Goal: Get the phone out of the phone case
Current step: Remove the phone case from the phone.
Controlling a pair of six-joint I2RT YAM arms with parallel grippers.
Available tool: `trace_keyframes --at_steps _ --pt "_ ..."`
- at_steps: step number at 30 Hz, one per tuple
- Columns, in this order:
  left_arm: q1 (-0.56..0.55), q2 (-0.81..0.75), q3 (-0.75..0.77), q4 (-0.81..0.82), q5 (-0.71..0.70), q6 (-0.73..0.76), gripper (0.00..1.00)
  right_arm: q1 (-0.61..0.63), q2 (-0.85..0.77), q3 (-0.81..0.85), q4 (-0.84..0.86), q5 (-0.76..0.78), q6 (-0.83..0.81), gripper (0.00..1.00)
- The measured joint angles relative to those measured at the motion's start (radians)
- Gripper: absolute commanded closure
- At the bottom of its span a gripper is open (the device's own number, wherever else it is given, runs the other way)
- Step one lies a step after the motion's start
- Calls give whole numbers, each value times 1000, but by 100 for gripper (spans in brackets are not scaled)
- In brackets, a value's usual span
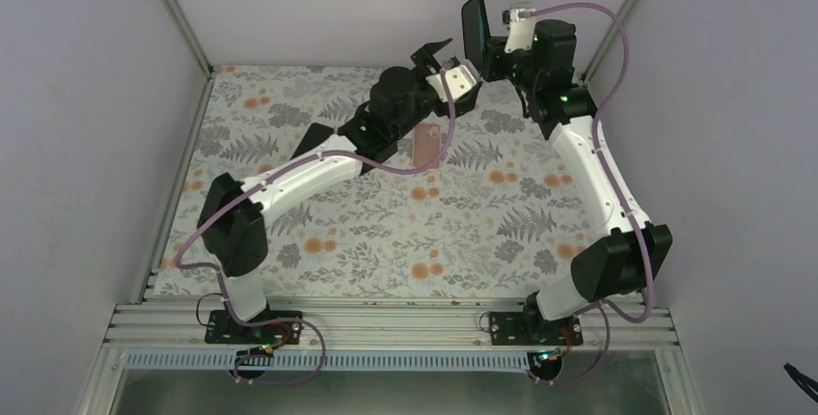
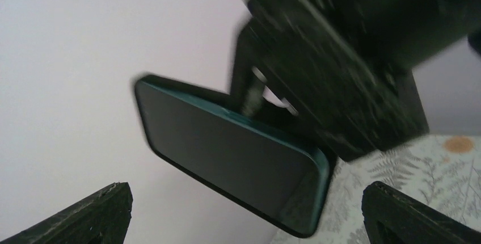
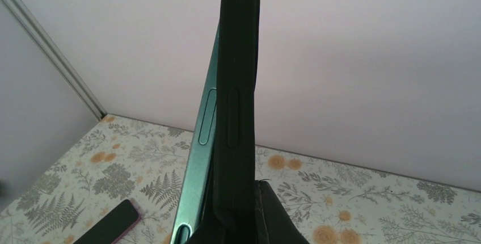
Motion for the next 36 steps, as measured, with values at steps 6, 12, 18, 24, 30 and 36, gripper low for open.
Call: trace_keyframes --at_steps 6,12,18,24,30,36 --pt "-1 97 47 -40 -2 -17 0 0 6 31 -6 -2 40 97" --pt "-1 110 101 -49 -18 -32 0 0 10 32 -6 -10 51 97" --pt "-1 110 127 -49 -23 -34 0 0 17 32 -6 -21 54 97" --pt "5 112 137 -59 -48 -32 0 0 18 32 -6 -23 54 97" --pt "10 112 140 -55 -66 -32 0 0 18 31 1 -25 54 97" --pt "7 145 173 -43 -95 -19 0 -2 20 31 20 -24 61 97"
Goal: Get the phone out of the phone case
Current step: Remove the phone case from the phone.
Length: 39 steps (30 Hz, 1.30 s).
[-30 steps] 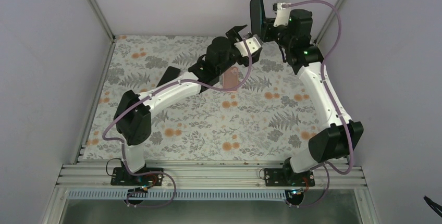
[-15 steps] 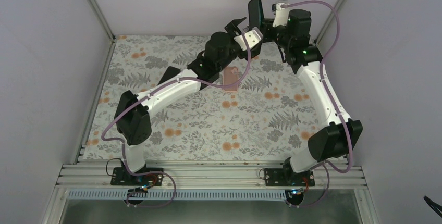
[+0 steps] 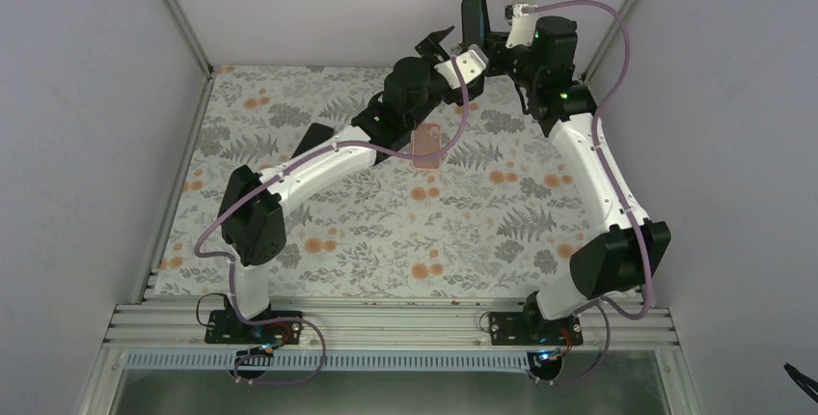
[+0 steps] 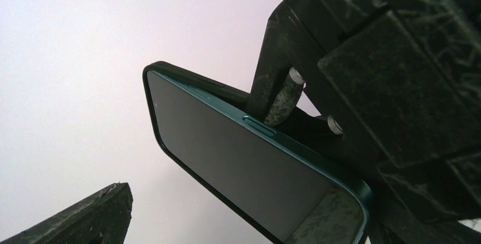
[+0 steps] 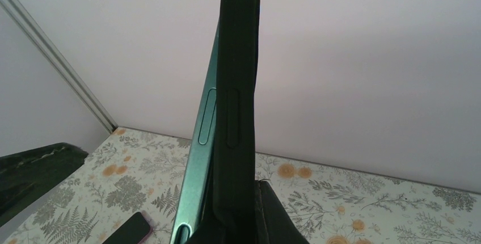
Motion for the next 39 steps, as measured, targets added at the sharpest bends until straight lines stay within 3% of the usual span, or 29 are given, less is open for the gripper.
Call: trace_keyframes --at_steps 6,12,18,26,31,39 --pt "-30 38 -2 99 -109 79 9 -10 7 0 10 4 14 97" --pt "-60 108 -37 370 -234 236 22 -13 9 -8 58 -8 46 97" --pt "-50 146 -40 440 -274 218 29 -27 53 -13 122 -85 87 97" --pt "-39 216 -29 530 -297 243 52 -52 116 -18 195 -197 132 97" --pt "-35 254 -12 555 -280 259 59 -77 138 -21 212 -257 167 97" --pt "-35 310 -2 706 -241 401 60 -98 138 -42 256 -314 208 97"
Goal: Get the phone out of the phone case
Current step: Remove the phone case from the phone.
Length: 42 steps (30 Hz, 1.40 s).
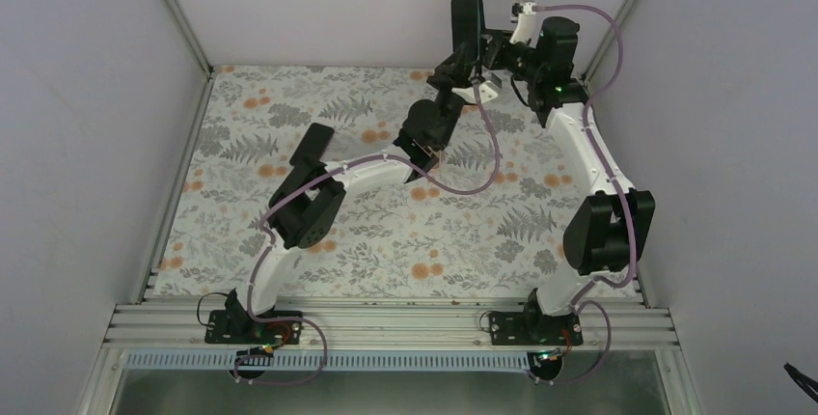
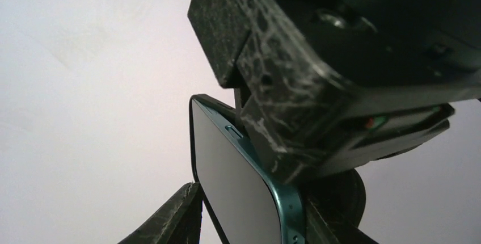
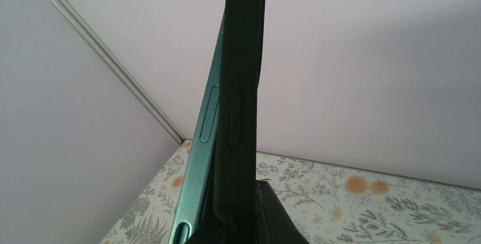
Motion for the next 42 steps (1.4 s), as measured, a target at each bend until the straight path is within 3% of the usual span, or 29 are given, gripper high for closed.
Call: trace_keyframes --at_steps 8,28,42 --pt "0 46 4 143 28 122 67 -12 1 -2 20 -60 27 97" --pt "11 47 8 126 70 145 93 -35 27 -3 64 -108 85 97" --pt "22 -119 -216 -62 85 53 95 -39 140 103 -208 -196 77 97"
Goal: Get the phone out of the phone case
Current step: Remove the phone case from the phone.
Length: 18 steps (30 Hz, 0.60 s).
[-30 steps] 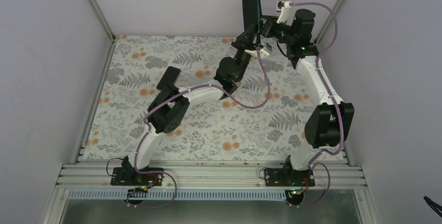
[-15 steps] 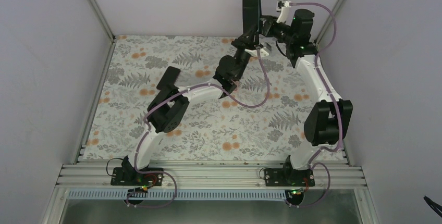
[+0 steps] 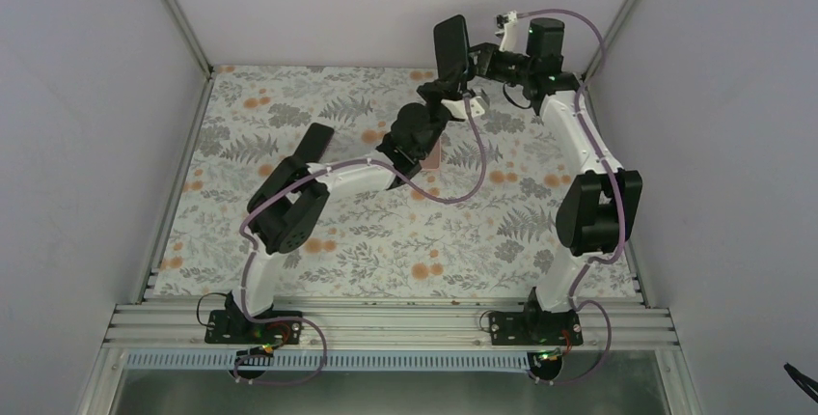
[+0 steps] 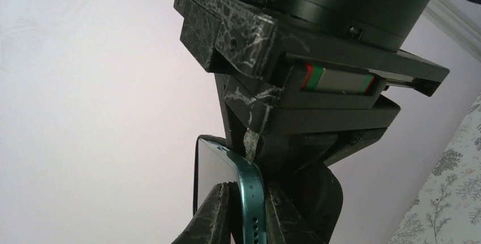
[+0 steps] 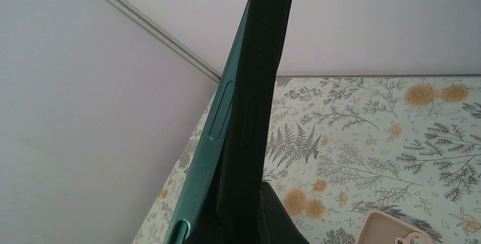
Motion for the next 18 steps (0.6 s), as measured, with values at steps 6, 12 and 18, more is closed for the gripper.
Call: trace_keyframes --at_steps 6,12,18 --pt "0 -56 -51 -37 25 -8 96 0 0 33 -88 -19 -26 97" --pt "0 -76 -75 -58 34 -8 98 0 0 36 -130 -24 -55 97" --pt "0 -92 -75 -104 55 -28 98 0 -29 7 -135 17 -82 97"
